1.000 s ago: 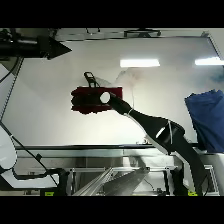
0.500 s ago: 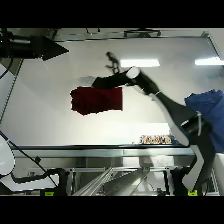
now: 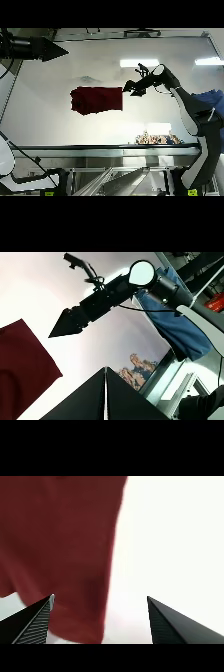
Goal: Fold the shirts.
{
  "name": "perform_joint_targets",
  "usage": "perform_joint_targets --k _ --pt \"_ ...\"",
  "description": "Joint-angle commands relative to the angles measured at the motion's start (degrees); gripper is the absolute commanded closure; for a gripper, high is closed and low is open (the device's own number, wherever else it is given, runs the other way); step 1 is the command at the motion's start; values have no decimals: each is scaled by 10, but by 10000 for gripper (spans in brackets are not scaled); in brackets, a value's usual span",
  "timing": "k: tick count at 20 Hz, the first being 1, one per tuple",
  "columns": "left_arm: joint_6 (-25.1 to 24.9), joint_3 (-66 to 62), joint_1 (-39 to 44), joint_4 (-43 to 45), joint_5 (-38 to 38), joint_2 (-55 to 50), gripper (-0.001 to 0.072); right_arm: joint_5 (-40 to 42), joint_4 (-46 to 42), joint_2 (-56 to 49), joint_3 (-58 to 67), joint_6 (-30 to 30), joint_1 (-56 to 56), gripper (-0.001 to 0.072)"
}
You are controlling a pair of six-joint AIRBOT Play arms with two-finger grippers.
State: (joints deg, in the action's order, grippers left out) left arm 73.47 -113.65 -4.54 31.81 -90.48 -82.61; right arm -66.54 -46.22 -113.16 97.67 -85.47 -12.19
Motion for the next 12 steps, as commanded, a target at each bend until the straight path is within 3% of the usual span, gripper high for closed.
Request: perform_joint_targets --k 1,6,7,8,9,10,12 --pt "0 0 0 0 -1 0 708 12 59 -45 -7 33 -14 77" --pt "0 0 0 0 -8 0 707 47 93 -67 -6 64 -49 85" --pt "0 0 0 0 -10 0 707 48 120 -66 -6 82 -52 214" --pt "0 0 0 0 -10 0 707 43 161 -65 -5 111 -52 499" --pt "0 0 0 0 -11 0 707 42 198 -61 -5 128 -51 619" --pt "0 0 0 0 -11 0 708 42 224 -51 -3 141 -50 690" --pt "0 0 0 0 -11 0 708 42 229 -15 5 154 -41 685"
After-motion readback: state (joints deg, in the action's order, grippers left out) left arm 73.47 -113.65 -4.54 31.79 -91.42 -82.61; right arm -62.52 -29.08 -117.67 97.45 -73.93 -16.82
